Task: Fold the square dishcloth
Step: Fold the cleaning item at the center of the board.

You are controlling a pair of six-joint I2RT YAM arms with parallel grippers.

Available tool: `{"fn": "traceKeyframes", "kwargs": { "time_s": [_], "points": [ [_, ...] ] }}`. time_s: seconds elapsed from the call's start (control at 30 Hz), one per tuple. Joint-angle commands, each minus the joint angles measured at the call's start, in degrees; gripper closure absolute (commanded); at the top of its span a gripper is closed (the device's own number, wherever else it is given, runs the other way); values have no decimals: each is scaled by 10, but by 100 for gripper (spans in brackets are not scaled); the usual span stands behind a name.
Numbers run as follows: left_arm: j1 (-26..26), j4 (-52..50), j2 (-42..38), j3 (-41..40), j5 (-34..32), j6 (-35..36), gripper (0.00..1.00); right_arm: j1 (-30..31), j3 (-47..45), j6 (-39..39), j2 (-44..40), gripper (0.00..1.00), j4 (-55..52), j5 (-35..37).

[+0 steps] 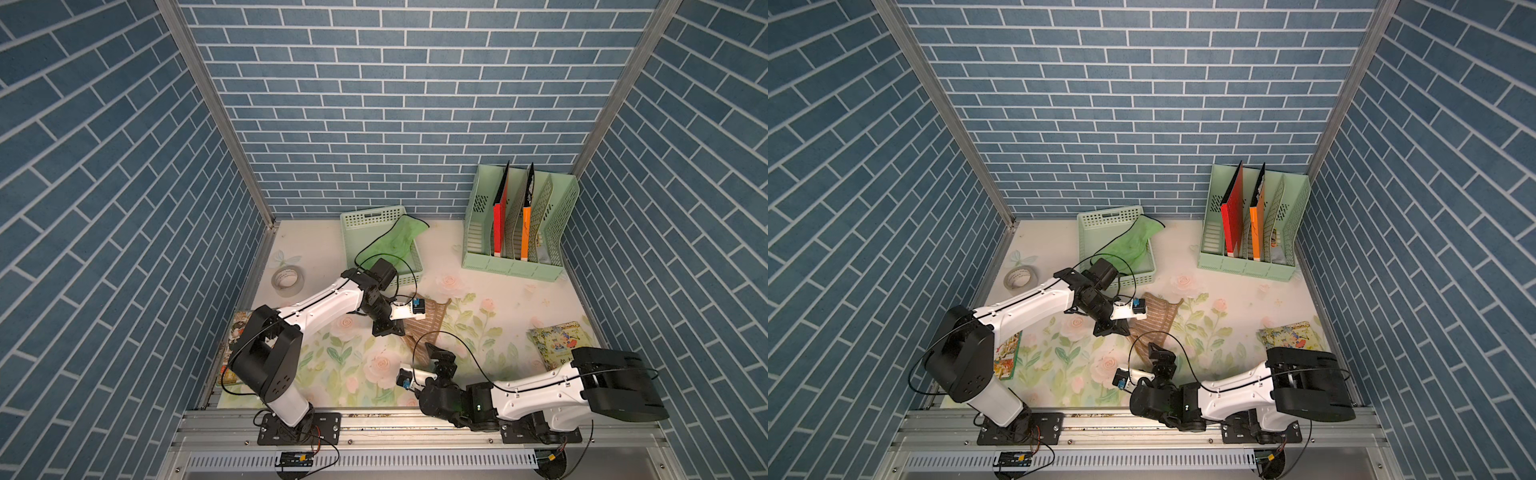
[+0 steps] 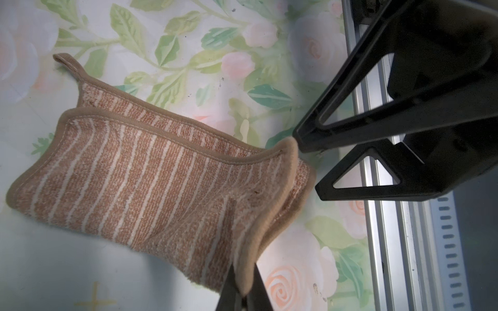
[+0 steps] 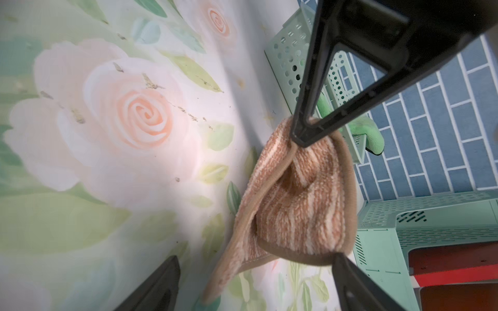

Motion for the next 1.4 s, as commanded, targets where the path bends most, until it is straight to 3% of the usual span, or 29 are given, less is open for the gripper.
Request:
{"fn": "traceKeyframes", "kwargs": {
  "time_s": [0.0, 0.1, 0.23, 0.3, 0.33, 0.43, 0.57, 0.73, 0.87, 1.03, 1.2, 1.23, 1.3, 1.37],
  "points": [
    [4, -20, -11, 5, 7, 9, 95, -14, 12, 4, 6, 11, 41, 42],
    [4, -23, -11, 5, 8, 11, 95, -35, 1, -6, -13, 19, 82, 5],
    [4, -21, -12, 6, 5, 9, 95, -56, 5, -23, -25, 48, 95, -39],
    [4, -19, -14, 7, 6, 8, 95, -65, 14, -21, -25, 56, 84, -59],
    [4, -17, -16, 7, 6, 7, 95, -71, 16, -17, -25, 55, 72, -76],
    [4, -13, -16, 10, 3, 7, 95, -85, 15, 3, -42, 32, 53, -134],
    [4, -15, -6, 21, 4, 5, 95, -109, 3, 17, -76, 17, 38, -227],
    [4, -18, -3, 33, 3, 1, 94, -116, 12, 16, -68, 11, 18, -278],
    [4, -18, -5, 34, 3, 1, 94, -130, 35, 8, -6, 15, 18, -203],
    [4, -20, -4, 29, 2, 3, 94, -143, 21, 5, -5, 35, 75, -171],
    [4, -23, -7, 24, 0, 5, 90, -148, 16, 6, -30, 77, 82, -159],
    [4, -21, -9, 22, -1, 6, 83, -150, 18, 10, -33, 87, 76, -166],
    [5, -5, -21, 12, -10, -2, 54, -155, 23, 23, -35, 100, 58, -184],
    [6, 23, -43, -1, -26, -12, 38, -166, 27, 42, -40, 100, 42, -200]
  ]
}}
